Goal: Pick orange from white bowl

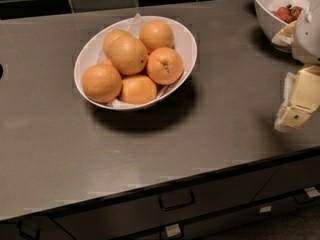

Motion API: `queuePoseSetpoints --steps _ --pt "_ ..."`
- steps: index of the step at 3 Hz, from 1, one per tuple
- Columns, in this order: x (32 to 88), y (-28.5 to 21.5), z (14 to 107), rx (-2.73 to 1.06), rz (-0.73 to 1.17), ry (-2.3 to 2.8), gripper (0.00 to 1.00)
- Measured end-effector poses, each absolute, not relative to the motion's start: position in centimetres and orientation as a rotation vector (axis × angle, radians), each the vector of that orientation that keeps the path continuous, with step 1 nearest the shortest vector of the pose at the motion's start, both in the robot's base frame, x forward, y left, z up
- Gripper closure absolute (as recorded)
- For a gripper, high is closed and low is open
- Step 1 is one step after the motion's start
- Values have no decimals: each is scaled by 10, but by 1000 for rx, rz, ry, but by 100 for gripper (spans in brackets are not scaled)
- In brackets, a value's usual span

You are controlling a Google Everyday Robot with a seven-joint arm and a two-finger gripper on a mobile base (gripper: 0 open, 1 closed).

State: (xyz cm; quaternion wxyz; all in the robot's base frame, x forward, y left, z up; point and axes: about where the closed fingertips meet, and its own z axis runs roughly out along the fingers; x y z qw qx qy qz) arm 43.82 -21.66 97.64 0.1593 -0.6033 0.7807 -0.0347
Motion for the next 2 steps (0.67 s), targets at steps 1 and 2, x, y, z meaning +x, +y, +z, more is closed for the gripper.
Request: queuePoseSetpoints --steps 1,2 --pt "438 -216 976 -1725 -99 2231 0" --pt "458 -190 985 -1809 -86 2137 0"
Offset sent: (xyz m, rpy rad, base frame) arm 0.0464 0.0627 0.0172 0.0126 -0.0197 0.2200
